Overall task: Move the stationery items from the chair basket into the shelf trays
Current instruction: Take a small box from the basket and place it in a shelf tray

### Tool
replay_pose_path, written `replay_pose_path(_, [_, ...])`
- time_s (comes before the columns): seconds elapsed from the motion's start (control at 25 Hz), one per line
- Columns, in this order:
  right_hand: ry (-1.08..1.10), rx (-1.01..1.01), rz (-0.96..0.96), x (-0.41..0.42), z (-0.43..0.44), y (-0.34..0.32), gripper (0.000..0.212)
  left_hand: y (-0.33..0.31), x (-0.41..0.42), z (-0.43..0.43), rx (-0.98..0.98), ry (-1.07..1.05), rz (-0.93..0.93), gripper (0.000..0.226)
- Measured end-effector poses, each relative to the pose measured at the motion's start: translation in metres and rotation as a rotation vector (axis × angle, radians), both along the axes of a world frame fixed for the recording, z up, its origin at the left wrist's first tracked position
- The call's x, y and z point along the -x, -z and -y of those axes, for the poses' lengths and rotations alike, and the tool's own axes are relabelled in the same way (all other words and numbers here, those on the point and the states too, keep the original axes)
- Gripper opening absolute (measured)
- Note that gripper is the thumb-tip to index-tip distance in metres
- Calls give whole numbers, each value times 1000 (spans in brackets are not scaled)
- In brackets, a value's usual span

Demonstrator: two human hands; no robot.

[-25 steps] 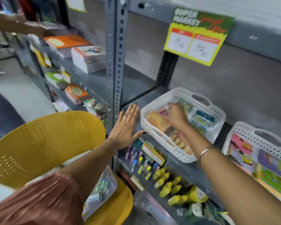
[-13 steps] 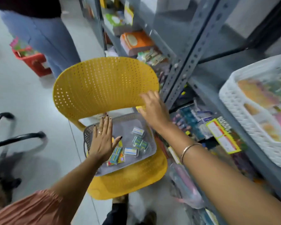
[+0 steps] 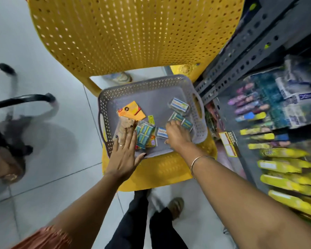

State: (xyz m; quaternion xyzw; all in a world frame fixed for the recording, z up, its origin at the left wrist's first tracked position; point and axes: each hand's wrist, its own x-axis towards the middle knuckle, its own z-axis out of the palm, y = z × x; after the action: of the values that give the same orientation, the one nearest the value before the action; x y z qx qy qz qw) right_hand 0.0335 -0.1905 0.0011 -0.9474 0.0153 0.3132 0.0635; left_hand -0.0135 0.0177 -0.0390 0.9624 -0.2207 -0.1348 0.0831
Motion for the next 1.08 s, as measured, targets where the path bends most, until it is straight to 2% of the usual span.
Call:
replay_pose_path(0.2, [-4, 56, 82, -1, -5, 21, 41, 7, 2, 0, -3, 1, -13, 79])
replay_pose_path(0.32, [13, 21, 113, -1, -3, 21, 43, 7, 2, 0, -19, 9, 1, 78])
replay_pose_path(0.52, [55, -53, 161, -11, 8, -19, 44, -11, -9, 3, 9, 1, -23, 77])
replay_pose_path(0.72, [136, -42, 318, -24, 43, -110, 41, -78, -54, 38, 80, 75, 50, 81])
replay_pose_path(0.84, [226, -40, 450, -22, 64, -183, 38, -140, -85, 69, 156, 99, 124, 86])
replay_pose_path(1.08, [344, 20, 694, 9, 96, -329, 38, -250, -126, 122, 236, 303, 328, 87])
